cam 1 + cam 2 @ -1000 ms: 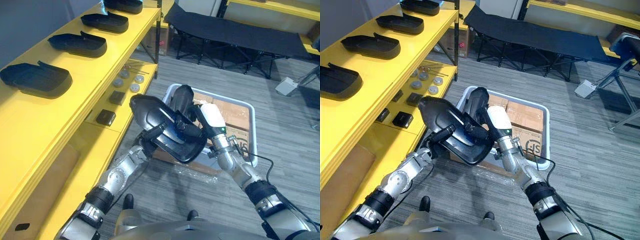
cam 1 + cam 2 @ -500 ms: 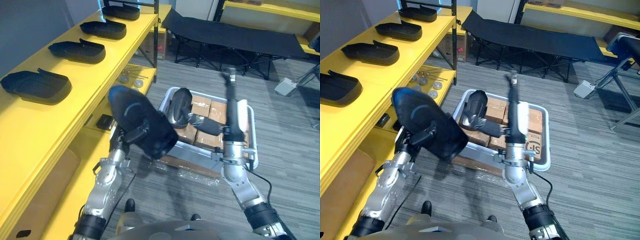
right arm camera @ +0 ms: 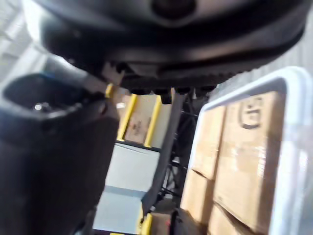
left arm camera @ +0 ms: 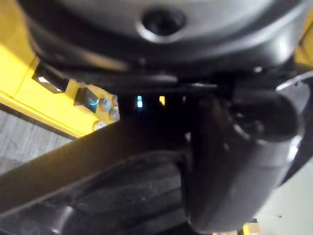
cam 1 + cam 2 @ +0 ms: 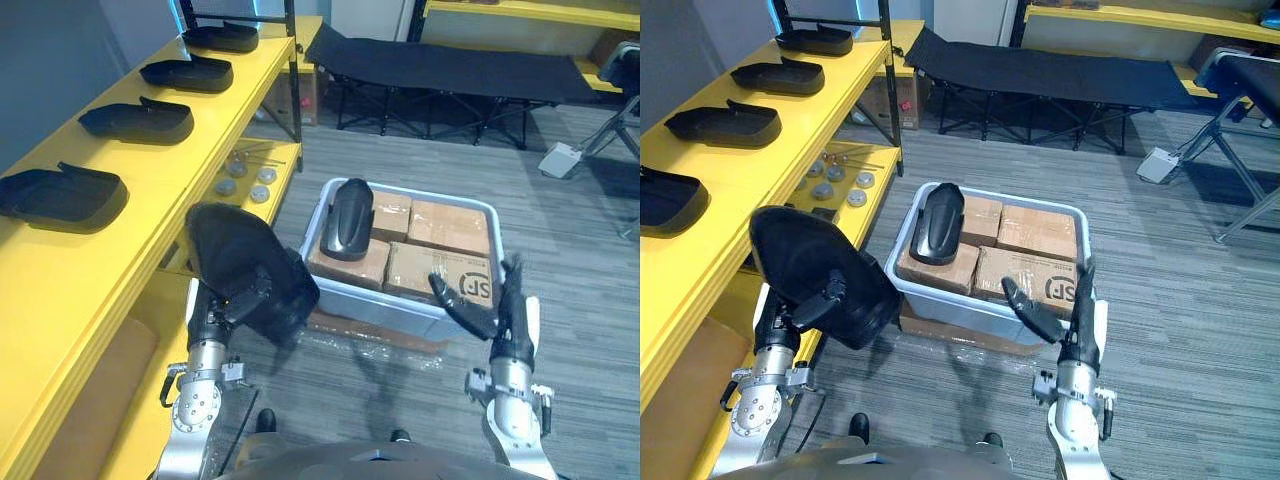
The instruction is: Walk over and take three plastic housings, then place them on the shelf
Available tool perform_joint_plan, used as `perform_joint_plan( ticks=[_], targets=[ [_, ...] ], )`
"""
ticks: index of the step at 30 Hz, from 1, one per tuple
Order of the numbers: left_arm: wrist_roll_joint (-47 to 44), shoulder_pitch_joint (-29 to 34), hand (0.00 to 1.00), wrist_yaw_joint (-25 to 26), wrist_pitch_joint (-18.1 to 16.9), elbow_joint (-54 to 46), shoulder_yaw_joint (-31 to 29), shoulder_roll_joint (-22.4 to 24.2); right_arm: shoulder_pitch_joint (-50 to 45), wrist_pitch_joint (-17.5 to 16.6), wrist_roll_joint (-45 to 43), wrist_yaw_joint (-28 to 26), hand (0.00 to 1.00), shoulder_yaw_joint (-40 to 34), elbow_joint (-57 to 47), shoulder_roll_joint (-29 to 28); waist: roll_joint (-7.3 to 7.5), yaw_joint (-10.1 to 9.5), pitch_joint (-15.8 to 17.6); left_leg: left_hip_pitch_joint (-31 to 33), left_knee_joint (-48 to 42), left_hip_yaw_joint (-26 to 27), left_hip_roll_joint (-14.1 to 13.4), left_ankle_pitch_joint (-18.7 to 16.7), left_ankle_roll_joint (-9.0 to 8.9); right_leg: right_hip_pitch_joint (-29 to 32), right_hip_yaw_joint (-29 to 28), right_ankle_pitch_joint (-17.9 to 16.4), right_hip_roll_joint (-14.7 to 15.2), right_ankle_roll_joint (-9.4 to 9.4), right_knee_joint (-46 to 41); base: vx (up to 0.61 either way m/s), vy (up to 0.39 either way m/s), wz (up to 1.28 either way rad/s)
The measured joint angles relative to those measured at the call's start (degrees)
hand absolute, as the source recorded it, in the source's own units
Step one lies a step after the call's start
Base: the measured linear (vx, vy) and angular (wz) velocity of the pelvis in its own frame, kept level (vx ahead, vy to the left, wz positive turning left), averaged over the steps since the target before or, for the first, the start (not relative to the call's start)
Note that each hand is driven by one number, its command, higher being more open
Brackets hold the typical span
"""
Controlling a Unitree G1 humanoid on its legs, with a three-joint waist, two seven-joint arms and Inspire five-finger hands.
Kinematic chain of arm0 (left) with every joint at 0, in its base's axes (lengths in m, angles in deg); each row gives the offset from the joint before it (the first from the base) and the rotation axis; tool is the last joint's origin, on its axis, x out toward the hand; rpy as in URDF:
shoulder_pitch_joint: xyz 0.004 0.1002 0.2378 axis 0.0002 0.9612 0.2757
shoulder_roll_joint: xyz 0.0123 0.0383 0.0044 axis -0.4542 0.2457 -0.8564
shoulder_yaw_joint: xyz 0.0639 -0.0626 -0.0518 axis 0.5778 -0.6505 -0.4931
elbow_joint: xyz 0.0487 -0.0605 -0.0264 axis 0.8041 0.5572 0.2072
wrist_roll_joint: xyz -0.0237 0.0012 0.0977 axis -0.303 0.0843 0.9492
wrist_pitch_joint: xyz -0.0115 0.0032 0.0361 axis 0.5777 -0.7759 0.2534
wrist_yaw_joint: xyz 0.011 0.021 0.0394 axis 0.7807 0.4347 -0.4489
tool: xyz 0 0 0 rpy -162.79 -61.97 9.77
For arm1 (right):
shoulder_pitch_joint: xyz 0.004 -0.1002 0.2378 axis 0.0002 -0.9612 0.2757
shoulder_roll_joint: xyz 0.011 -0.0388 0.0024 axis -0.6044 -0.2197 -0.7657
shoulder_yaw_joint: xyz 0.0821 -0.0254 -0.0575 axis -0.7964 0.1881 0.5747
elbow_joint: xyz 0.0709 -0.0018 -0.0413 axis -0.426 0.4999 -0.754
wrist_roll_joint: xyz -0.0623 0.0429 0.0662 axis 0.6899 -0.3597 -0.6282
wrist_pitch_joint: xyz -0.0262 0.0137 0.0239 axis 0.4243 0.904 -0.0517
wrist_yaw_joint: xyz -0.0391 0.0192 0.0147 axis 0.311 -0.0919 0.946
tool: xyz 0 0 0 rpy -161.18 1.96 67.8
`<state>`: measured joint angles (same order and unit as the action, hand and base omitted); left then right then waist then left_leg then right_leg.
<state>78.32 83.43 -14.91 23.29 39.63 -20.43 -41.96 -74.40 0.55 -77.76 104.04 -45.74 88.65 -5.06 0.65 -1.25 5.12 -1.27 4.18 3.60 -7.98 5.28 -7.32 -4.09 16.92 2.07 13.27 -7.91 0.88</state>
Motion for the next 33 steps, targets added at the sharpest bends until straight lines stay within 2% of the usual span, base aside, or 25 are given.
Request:
perform_joint_plan(
  ticks=[4, 9, 12, 17, 22, 25, 26, 27, 28, 29, 30, 31, 32, 33],
  targets=[
    [-2.6, -0.1, 0.0, 0.7, -2.2, -5.6, 0.0, 0.7, -0.8, 1.9, -8.0, -6.5, 1.0, 0.9, 4.2, -2.4, -0.11, 0.15, -0.2, -0.3, 0.0, 0.1, -0.1, -0.1, -0.08, 0.0, 0.0, -0.5, 0.0, -0.03, -0.5, 0.0, 0.0, 0.0],
    [-2.5, -0.2, 0.0, 3.8, -2.5, -8.9, -2.0, 0.7, 0.5, 1.9, -8.9, -9.6, 1.0, 2.2, 4.5, -3.0, -0.46, -0.14, -1.1, 0.0, -0.2, -0.5, -0.1, -0.1, -0.06, -0.4, 0.7, -0.7, 0.0, -0.09, -0.5, -0.01, -0.01, 0.07],
    [-2.6, -0.2, 0.0, 7.1, -2.4, -9.0, -5.9, 0.8, 2.7, 1.8, -8.2, -11.7, 1.0, 3.4, 7.1, -3.0, -0.61, -0.55, -1.2, 2.1, -2.0, -3.9, 0.3, -0.4, -0.04, -1.9, 4.4, -0.8, 0.0, -0.25, 0.3, -0.01, -0.022, 0.51],
    [-7.4, 1.1, 0.0, 10.2, -2.0, -9.0, -13.2, 4.3, 6.7, 2.2, -13.8, -15.5, 1.0, 7.4, 13.2, -3.1, -0.81, -4.86, -1.3, 3.8, -2.3, -10.0, 1.4, 0.1, 0.04, -5.0, 10.6, -1.7, 0.0, -0.86, 0.5, 0.02, -0.03, 0.63],
    [-11.9, 7.5, 0.0, 10.5, -2.1, -9.1, -19.9, 8.5, 13.1, 2.2, -14.9, -15.5, 1.0, 10.3, 14.5, -3.7, -1.32, -9.13, -1.4, 5.0, -2.8, -14.9, 2.9, 0.7, -0.22, -7.7, 16.0, -2.9, 0.2, -1.39, 0.3, 0.03, -0.035, 0.58],
    [-15.6, 11.7, 0.0, 7.5, -2.6, -9.1, -21.2, 10.5, 16.5, 1.6, -14.9, -14.5, 1.0, 11.3, 14.6, -4.0, -1.53, -10.96, -1.4, 5.7, -4.0, -17.8, 4.1, 0.7, -0.2, -9.9, 19.5, -3.9, 0.5, -1.79, -0.1, 0.03, -0.032, 0.59],
    [-15.6, 12.1, 0.0, 6.0, -2.9, -9.1, -21.3, 11.2, 17.4, 1.3, -14.9, -13.7, 1.0, 11.3, 14.6, -4.2, -1.7, -11.32, -1.4, 6.6, -4.2, -18.4, 4.5, 1.4, 0.39, -10.3, 21.4, -4.4, 0.5, -2.15, -0.6, -0.01, -0.029, 0.79],
    [-15.7, 12.1, 0.0, 4.2, -3.1, -9.1, -21.3, 11.6, 18.0, 1.3, -14.8, -12.9, 1.0, 11.2, 14.6, -4.2, -1.87, -11.11, -1.4, 7.4, -4.0, -17.8, 4.7, 2.0, 1.99, -10.7, 23.2, -4.9, 0.6, -1.93, -1.4, -0.05, -0.014, 1.35],
    [-15.8, 11.1, 0.0, 0.2, -3.3, -9.2, -21.1, 11.4, 18.2, 1.3, -14.8, -10.9, 1.0, 10.9, 14.5, -4.4, -1.97, -10.16, -1.3, 9.8, -4.4, -10.9, 3.8, 2.5, 8.08, -11.6, 27.4, -5.0, 0.7, -1.94, -1.9, -0.05, 0.0, 1.44],
    [-15.8, 10.5, 0.0, -1.1, -3.4, -9.3, -20.8, 11.4, 18.2, 1.3, -14.7, -10.0, 1.0, 10.8, 14.3, -4.2, -2.25, -9.23, -1.0, 10.6, -5.1, -6.4, 2.7, 3.2, 9.07, -12.1, 29.1, -4.8, 0.5, -2.31, -2.0, -0.06, 0.039, 1.62],
    [-15.8, 9.8, 0.0, -3.0, -3.7, -9.3, -19.7, 11.4, 17.8, 1.4, -14.8, -8.6, 1.0, 10.3, 14.2, -3.7, -3.06, -8.3, -0.3, 11.0, -5.9, -0.3, 1.0, 4.4, 8.4, -13.3, 30.9, -5.0, 0.5, -2.57, -2.8, -0.05, 0.116, 1.31],
    [-15.8, 9.7, 0.0, -4.9, -4.8, -9.5, -17.6, 11.4, 16.8, 1.4, -14.8, -7.6, 1.0, 9.3, 14.2, -3.2, -4.18, -8.09, -0.2, 10.9, -5.7, 3.7, 0.6, 6.4, 5.14, -14.0, 31.6, -6.3, 1.4, -3.81, -4.3, -0.06, 0.14, 0.95],
    [-15.8, 9.7, 0.0, -5.2, -5.1, -9.6, -17.0, 11.4, 16.6, 1.5, -14.8, -7.6, 1.0, 8.8, 14.2, -3.2, -4.43, -8.12, 0.0, 10.9, -5.6, 3.8, 0.9, 6.5, 4.6, -13.9, 31.5, -6.5, 1.9, -4.1, -4.6, -0.05, 0.131, 0.41],
    [-15.8, 9.6, 0.0, -5.2, -5.3, -10.2, -16.7, 11.4, 16.1, 1.5, -14.7, -7.7, 1.0, 8.6, 14.2, -3.3, -4.65, -7.99, 0.4, 10.9, -5.6, 4.1, 1.2, 6.5, 4.6, -13.6, 30.8, -6.7, 2.4, -3.61, -4.8, -0.07, 0.088, -0.15]
  ],
)
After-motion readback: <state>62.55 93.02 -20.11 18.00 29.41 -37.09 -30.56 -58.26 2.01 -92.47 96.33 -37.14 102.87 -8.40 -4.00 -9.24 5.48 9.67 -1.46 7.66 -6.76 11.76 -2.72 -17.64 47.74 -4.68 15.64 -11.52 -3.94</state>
